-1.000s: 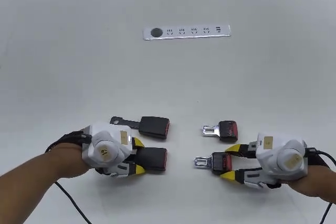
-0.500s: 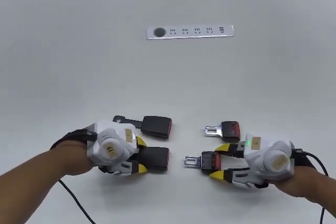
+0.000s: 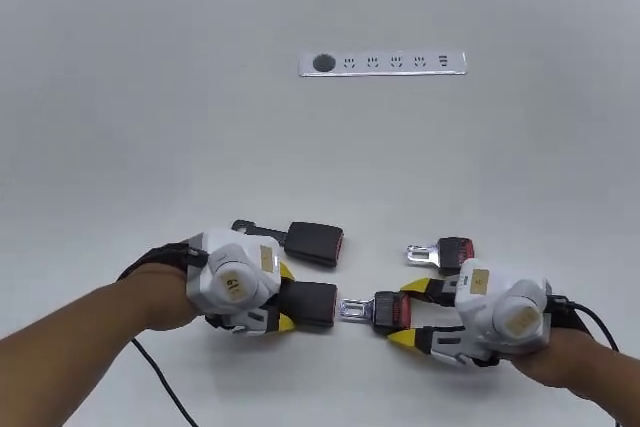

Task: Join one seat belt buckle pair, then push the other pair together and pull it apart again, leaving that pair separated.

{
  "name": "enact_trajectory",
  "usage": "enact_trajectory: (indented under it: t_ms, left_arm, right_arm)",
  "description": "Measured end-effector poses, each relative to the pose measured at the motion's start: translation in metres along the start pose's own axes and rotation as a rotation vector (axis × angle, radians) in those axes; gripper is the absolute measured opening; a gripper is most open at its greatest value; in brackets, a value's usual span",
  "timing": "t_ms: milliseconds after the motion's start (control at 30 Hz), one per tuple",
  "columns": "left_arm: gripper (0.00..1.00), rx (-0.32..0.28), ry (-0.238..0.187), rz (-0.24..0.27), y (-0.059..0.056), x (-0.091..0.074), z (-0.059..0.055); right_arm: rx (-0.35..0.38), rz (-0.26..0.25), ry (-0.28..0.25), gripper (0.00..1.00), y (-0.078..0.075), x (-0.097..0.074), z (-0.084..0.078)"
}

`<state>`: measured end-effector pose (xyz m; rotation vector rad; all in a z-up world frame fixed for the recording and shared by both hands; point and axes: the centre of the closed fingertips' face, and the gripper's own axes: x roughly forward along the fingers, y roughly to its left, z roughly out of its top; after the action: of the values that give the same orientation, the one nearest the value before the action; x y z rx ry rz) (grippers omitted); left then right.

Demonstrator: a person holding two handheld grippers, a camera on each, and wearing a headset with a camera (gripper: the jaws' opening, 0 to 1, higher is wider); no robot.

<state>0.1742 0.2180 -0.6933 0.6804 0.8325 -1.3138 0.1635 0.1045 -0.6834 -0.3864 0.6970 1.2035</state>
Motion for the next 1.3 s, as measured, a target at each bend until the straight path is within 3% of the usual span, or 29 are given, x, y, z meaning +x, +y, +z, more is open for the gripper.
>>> enact_trajectory:
  t_ms: [467, 900, 1300]
  left_arm:
    - [0.33, 0.005, 0.014, 0.001, -0.001, 0.001, 0.001]
    - [0.32, -0.001, 0.019, 0.003, 0.0, 0.002, 0.0]
    - [0.32, 0.008, 0.02, 0.003, 0.0, 0.002, 0.0]
  right_arm:
    - [-0.013, 0.009, -0.018, 0.33, 0.008, 0.017, 0.012]
    - [0.006, 0.006, -0.018, 0.32, 0.007, 0.017, 0.01]
    - [0.018, -0.003, -0.029, 0.32, 0.009, 0.025, 0.018]
